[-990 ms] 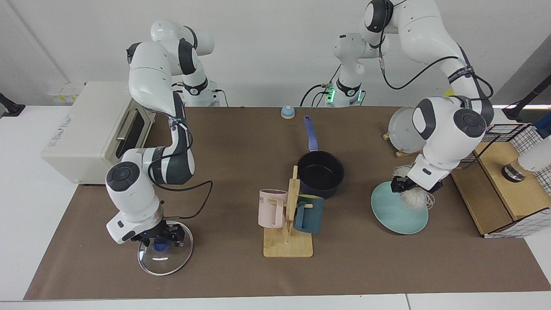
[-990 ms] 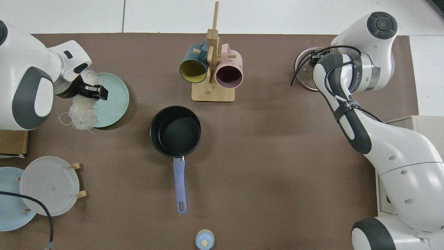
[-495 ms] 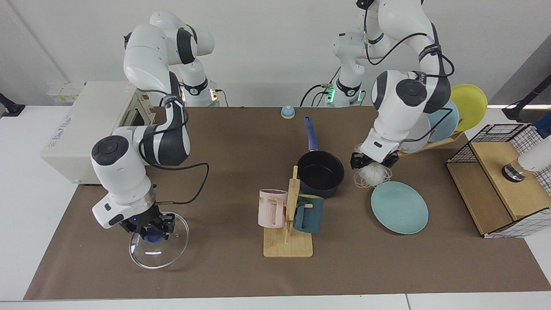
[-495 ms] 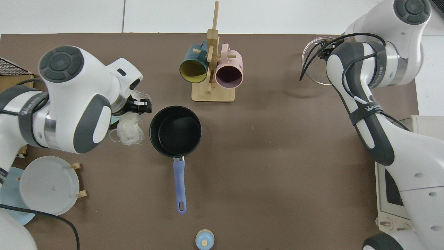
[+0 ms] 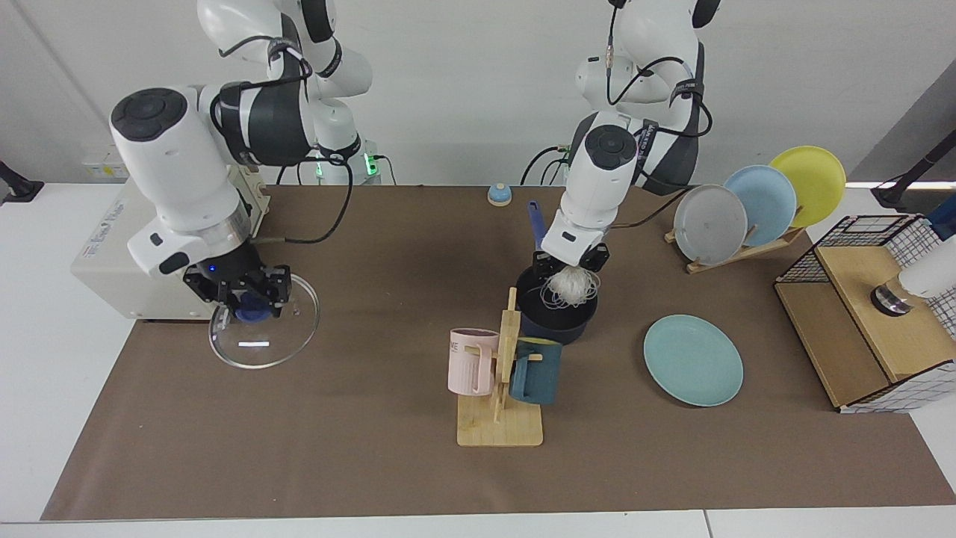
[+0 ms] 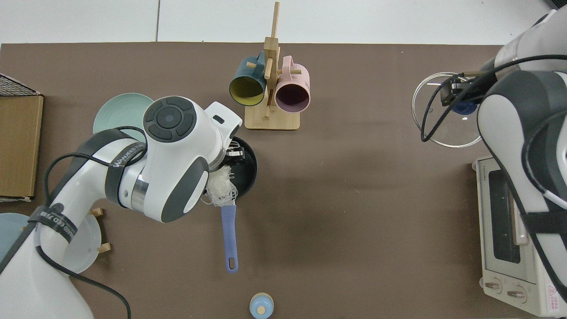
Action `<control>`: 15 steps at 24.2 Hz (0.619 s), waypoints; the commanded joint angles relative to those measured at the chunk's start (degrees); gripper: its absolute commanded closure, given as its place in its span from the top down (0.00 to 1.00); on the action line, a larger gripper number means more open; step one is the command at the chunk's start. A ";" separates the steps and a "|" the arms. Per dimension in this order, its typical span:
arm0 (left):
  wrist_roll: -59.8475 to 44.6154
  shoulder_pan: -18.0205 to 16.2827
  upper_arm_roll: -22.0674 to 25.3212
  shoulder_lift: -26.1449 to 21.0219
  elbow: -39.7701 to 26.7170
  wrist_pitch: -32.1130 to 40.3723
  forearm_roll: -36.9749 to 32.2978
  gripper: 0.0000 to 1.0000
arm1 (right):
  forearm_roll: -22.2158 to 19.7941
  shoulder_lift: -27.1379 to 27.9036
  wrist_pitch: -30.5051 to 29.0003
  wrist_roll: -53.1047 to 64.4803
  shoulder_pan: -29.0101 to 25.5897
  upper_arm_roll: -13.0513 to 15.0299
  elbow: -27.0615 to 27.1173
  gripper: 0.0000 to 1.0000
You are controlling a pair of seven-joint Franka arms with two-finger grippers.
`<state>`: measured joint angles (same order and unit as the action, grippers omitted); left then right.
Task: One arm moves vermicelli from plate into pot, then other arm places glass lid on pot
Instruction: 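Carry the vermicelli over the black pot while the right gripper reaches the lid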
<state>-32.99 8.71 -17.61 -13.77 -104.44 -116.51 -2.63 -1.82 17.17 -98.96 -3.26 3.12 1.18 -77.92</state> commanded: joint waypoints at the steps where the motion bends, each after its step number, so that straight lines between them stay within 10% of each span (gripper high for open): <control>1: -3.22 -0.27 -1.02 0.86 -7.18 -8.02 -0.01 0.00 | 0.68 -13.64 -1.50 2.29 0.13 0.05 -16.72 0.00; 6: -2.61 -0.36 -1.02 -2.04 -7.18 -10.84 -0.01 0.07 | 0.59 -15.94 -1.94 2.29 -0.48 0.05 -20.95 0.00; 8: -2.17 -0.45 -1.02 -2.05 -7.18 -10.32 -0.01 1.00 | 0.59 -16.03 -1.76 1.42 -0.05 0.05 -20.96 0.00; 15: -2.87 -0.89 -0.93 0.14 -5.52 -7.78 -0.10 1.00 | -0.29 -15.94 -1.67 -6.14 5.04 -0.30 -20.43 0.00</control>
<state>-35.28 8.55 -18.45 -16.34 -110.57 -126.04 -2.63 -1.83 2.71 -99.33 -5.24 5.30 1.12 -97.17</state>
